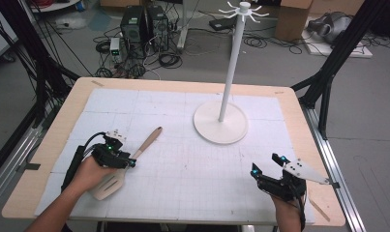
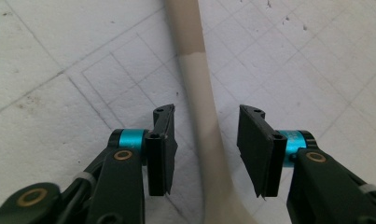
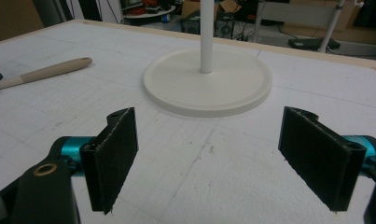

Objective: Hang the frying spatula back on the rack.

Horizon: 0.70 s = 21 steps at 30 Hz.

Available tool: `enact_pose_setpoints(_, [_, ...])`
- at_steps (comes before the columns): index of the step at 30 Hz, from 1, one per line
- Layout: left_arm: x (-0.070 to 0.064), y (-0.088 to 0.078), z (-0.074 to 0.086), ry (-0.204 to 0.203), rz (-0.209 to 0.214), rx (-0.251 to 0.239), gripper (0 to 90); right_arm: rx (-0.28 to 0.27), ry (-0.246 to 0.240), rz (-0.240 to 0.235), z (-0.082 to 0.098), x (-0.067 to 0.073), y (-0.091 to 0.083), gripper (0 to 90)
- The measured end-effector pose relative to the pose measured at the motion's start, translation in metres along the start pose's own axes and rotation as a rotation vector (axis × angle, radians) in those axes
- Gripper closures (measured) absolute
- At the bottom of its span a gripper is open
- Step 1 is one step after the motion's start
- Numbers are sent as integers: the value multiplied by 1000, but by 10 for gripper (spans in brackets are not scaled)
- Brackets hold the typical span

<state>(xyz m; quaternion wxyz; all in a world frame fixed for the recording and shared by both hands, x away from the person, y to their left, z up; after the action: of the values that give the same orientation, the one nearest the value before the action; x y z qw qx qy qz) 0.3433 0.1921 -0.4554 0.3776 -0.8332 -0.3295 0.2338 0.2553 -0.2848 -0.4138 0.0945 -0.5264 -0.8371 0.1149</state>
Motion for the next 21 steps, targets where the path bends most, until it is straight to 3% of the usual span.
enact_pose_setpoints(3, [-1, 1, 0, 25, -18, 2, 602, 0, -1, 2, 0, 0, 0, 189])
enact_pose_setpoints(4, [-4, 1, 1, 50, -52, 1, 620, -1, -1, 3, 0, 0, 0, 189])
enact_pose_setpoints(6, [-5, 1, 1, 66, -69, 4, 659, 1, -2, 5, 0, -1, -1, 189])
enact_pose_setpoints(15, [-8, 2, 2, 56, -63, -6, 731, 3, 0, 7, 0, 0, -1, 189])
enact_pose_setpoints(21, [-5, 1, 1, 12, -54, -1, 740, 4, -2, 8, 0, -1, -1, 189])
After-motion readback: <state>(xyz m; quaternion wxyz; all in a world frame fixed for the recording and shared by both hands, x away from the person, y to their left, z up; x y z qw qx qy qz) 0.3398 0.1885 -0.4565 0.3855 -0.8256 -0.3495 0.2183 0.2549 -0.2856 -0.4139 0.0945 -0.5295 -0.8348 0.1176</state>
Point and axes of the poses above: each handheld gripper's, and its own axes: y roughly forward along the jaws, z roughly out of its underside, x roughly to its left, the point moved 4 cm from there along y, roughly forward along the jaws, and after that the axes turned 3 degrees about -x, right-handed, at the moved point
